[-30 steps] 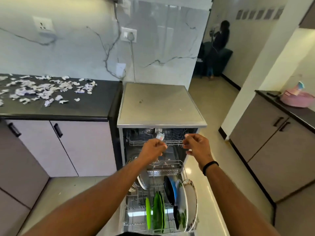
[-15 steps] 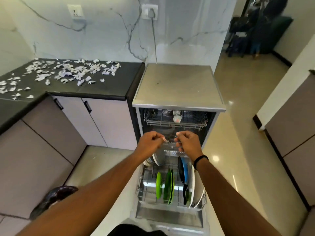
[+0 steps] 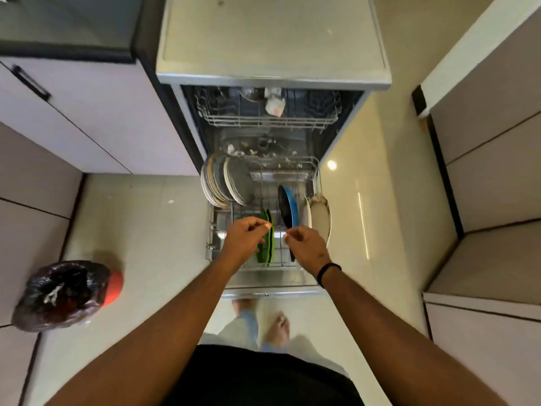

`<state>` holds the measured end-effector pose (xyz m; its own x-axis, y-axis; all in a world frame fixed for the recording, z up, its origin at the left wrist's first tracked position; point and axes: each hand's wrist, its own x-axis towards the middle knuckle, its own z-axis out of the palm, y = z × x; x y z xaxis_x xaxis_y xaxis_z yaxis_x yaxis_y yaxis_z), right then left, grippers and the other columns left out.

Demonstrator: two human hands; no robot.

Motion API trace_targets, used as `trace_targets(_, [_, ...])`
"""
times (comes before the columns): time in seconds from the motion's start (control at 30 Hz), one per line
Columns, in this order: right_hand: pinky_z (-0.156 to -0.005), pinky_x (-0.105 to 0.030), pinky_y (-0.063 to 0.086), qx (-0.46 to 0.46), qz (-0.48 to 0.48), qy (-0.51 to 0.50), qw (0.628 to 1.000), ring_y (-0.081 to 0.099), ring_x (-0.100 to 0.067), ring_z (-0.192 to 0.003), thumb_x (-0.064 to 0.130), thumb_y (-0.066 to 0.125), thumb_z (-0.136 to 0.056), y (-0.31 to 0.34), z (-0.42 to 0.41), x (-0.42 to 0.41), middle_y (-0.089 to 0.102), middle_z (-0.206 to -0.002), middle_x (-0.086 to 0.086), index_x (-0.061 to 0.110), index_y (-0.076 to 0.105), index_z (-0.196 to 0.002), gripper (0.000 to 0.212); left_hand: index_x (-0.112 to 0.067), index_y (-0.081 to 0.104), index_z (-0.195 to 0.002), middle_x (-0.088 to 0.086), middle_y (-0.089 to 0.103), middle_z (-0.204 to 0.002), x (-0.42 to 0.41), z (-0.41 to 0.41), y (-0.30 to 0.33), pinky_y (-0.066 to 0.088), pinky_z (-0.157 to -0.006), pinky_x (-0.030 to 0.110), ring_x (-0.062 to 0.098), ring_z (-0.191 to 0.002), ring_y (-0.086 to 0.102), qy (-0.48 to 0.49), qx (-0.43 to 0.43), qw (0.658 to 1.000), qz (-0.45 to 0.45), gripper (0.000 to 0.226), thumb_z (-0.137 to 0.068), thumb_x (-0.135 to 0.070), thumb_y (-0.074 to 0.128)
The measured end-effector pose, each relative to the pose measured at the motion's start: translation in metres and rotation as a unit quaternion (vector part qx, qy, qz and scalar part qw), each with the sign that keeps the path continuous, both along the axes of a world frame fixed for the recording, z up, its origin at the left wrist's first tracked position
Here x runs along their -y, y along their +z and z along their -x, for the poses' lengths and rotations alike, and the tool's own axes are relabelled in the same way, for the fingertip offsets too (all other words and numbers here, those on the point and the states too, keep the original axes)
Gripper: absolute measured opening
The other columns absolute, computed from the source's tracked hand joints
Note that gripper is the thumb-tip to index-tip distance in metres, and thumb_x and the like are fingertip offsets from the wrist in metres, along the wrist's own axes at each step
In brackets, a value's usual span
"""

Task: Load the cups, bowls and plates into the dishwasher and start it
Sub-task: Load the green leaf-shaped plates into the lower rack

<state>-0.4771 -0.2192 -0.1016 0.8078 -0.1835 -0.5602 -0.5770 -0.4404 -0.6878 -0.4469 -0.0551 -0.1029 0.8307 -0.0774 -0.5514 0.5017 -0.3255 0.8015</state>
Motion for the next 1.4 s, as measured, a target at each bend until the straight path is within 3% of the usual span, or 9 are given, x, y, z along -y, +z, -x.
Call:
trace_targets(0.13, [-0.09, -0.042, 0.054, 0.006, 0.042, -0.075, 0.996, 0.064, -0.025, -0.095, 0.018, 0.064, -0.093, -0.05, 0.006, 0.029, 0.07, -0.103, -0.006, 0.017, 0.068, -0.099, 0.008, -0.017, 0.074, -0.093, 0.014, 0.075, -0.088, 0.013, 0.002, -0.059, 0.056, -0.069, 0.037, 0.027, -0.078, 0.071, -0.027, -0.078, 0.997, -0.011, 0.009, -0.094, -0.024, 0.069])
trace_targets(0.33, [-0.101, -0.044, 0.049, -0.028, 0.1, -0.136, 0.985, 0.058, -0.032, -0.111, 0.051, 0.057, -0.083, -0.155, 0.001, 0.06, 0.062, -0.116, -0.011, 0.015, 0.065, -0.12, 0.052, -0.015, 0.073, -0.091, 0.016, 0.072, -0.088, 0.016, 0.018, -0.164, 0.051, -0.055, 0.025, 0.018, -0.066, 0.067, -0.03, -0.207, 0.977, -0.039, 0.005, -0.092, -0.015, 0.068])
trace_targets(0.5, [-0.108, -0.049, 0.037, 0.026, 0.228, -0.141, 0.963, 0.029, -0.038, -0.14, 0.044, 0.074, -0.084, -0.219, -0.011, 0.07, 0.021, -0.158, -0.018, 0.019, 0.028, -0.154, 0.087, -0.012, 0.064, -0.084, 0.009, 0.062, -0.077, 0.013, 0.021, -0.25, 0.046, -0.04, 0.018, 0.015, -0.054, 0.057, 0.057, -0.325, 0.943, -0.045, 0.014, -0.096, -0.005, 0.062])
trace_targets(0.63, [-0.113, -0.044, 0.033, 0.058, 0.219, -0.137, 0.964, 0.025, -0.032, -0.148, 0.061, 0.074, -0.077, -0.26, -0.042, 0.093, 0.014, -0.165, -0.012, 0.019, 0.011, -0.16, 0.112, -0.01, 0.062, -0.085, 0.011, 0.063, -0.085, 0.009, 0.027, -0.316, 0.048, -0.06, 0.026, 0.023, -0.066, 0.057, 0.092, -0.384, 0.916, -0.067, 0.014, -0.096, -0.018, 0.064])
trace_targets(0.73, [-0.104, -0.02, 0.03, 0.082, 0.197, -0.105, 0.971, 0.041, -0.024, -0.14, 0.045, 0.072, -0.087, -0.279, -0.056, 0.096, 0.031, -0.161, -0.007, 0.012, 0.017, -0.159, 0.096, -0.005, 0.067, -0.097, 0.014, 0.068, -0.096, 0.007, 0.029, -0.358, 0.052, -0.071, 0.034, 0.029, -0.081, 0.064, 0.115, -0.405, 0.903, -0.081, 0.023, -0.096, -0.028, 0.065])
trace_targets(0.87, [-0.101, -0.016, 0.034, 0.131, 0.212, -0.075, 0.965, 0.058, -0.025, -0.126, 0.014, 0.058, -0.096, -0.295, -0.057, 0.079, 0.051, -0.149, -0.008, 0.008, 0.034, -0.154, 0.063, -0.006, 0.063, -0.106, 0.014, 0.07, -0.1, 0.008, 0.032, -0.387, 0.055, -0.077, 0.038, 0.031, -0.09, 0.067, 0.158, -0.441, 0.882, -0.058, 0.033, -0.098, -0.037, 0.063])
trace_targets(1.03, [-0.092, 0.01, 0.02, 0.172, 0.225, -0.086, 0.955, 0.06, -0.019, -0.117, 0.026, 0.049, -0.096, -0.299, -0.058, 0.07, 0.057, -0.143, -0.008, 0.004, 0.041, -0.15, 0.059, -0.009, 0.059, -0.1, 0.012, 0.068, -0.104, 0.022, 0.028, -0.404, 0.052, -0.085, 0.043, 0.029, -0.088, 0.066, 0.268, -0.439, 0.857, 0.027, 0.013, -0.104, -0.01, 0.047])
trace_targets(1.23, [-0.089, -0.042, 0.058, 0.183, 0.205, -0.072, 0.959, 0.069, -0.025, -0.1, 0.052, 0.034, -0.103, -0.302, -0.057, 0.076, 0.058, -0.141, -0.006, 0.013, 0.033, -0.154, 0.064, -0.002, 0.057, -0.09, 0.016, 0.066, -0.09, 0.029, 0.029, -0.41, 0.06, -0.066, 0.033, 0.026, -0.081, 0.066, 0.379, -0.404, 0.828, 0.087, 0.022, -0.098, 0.01, 0.041])
trace_targets(1.4, [-0.086, -0.007, 0.043, 0.198, 0.192, -0.071, 0.959, 0.05, 0.004, -0.109, 0.04, 0.033, -0.107, -0.303, -0.069, 0.084, 0.052, -0.147, -0.001, 0.016, 0.033, -0.154, 0.053, 0.0, 0.06, -0.09, 0.015, 0.071, -0.081, 0.03, 0.025, -0.415, 0.059, -0.062, 0.033, 0.025, -0.078, 0.07, 0.399, -0.382, 0.827, 0.108, 0.026, -0.095, 0.016, 0.041])
